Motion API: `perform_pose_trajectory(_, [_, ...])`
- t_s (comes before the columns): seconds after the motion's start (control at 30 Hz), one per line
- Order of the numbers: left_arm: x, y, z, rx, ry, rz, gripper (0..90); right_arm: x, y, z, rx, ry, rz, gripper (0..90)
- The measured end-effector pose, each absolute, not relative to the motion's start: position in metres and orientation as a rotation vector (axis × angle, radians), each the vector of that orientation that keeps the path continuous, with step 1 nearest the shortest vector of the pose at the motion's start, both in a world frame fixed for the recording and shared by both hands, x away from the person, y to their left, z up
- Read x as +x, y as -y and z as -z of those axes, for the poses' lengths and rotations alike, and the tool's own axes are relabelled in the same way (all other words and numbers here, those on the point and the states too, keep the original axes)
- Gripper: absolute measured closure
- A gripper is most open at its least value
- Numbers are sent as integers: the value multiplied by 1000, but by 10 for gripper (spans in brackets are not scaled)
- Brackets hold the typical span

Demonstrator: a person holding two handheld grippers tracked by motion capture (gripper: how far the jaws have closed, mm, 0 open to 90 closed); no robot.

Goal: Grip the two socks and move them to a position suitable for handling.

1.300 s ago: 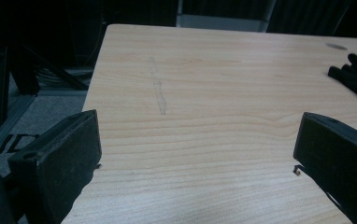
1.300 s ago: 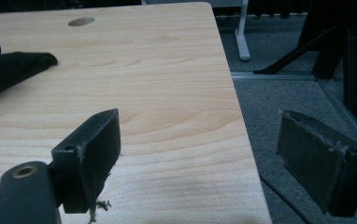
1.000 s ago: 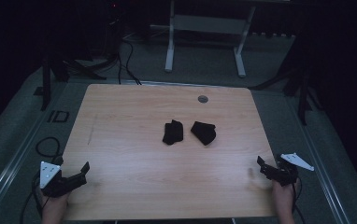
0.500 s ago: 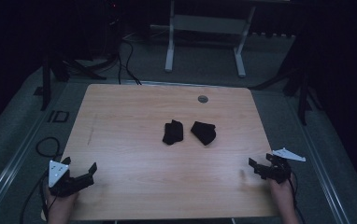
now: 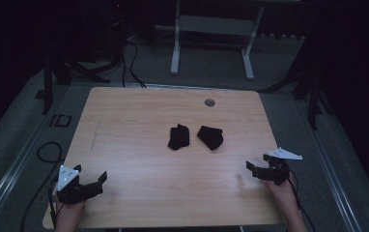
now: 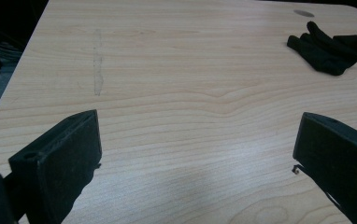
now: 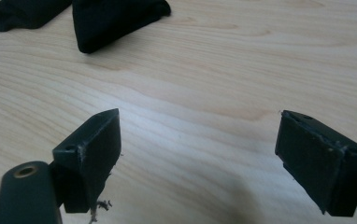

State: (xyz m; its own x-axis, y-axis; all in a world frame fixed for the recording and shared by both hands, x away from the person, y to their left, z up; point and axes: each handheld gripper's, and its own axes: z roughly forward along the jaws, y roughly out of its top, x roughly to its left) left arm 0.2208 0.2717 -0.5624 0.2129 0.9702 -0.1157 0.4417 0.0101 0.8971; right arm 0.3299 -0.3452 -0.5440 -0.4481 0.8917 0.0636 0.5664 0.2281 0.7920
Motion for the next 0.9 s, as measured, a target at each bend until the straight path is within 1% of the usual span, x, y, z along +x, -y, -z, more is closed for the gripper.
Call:
perform_pose_trajectory(0.13, [220, -270, 563, 1578, -1357, -762, 14, 344, 327, 542, 1300, -2153, -1113, 141])
perform_pose_trajectory(0.23, [222, -270, 565, 1591, -1377, -761, 14, 349, 321, 542, 1283, -2152, -1111, 141])
perform_pose_trajectory(0.37, [221, -269, 564, 1592, -1367, -775, 14, 364, 300, 537, 1227, -2182, -1120, 141])
perform_pose_trajectory(0.43, [221, -269, 564, 1591, -1363, -777, 14, 364, 300, 537, 1227, -2182, -1120, 141])
perform_pose_trajectory(0.47, [220, -269, 564, 1593, -1354, -783, 14, 374, 290, 534, 1191, -2201, -1121, 142])
perform_pose_trajectory(0.63, [220, -270, 564, 1592, -1349, -789, 14, 386, 276, 530, 1133, -2246, -1097, 142])
perform_pose_trajectory(0.73, [219, -270, 564, 1591, -1353, -791, 14, 394, 268, 528, 1117, -2257, -1111, 147])
perform_pose_trajectory(0.77, [219, -270, 565, 1591, -1352, -792, 14, 401, 263, 526, 1111, -2266, -1118, 163])
perform_pose_trajectory(0.83, [219, -270, 565, 1591, -1352, -792, 14, 404, 261, 526, 1103, -2273, -1124, 163])
perform_pose_trajectory(0.87, [220, -270, 565, 1591, -1352, -792, 14, 404, 261, 526, 1103, -2273, -1124, 180])
perform_pose_trajectory(0.9, [220, -270, 565, 1592, -1349, -789, 14, 414, 254, 526, 1082, -2274, -1128, 182])
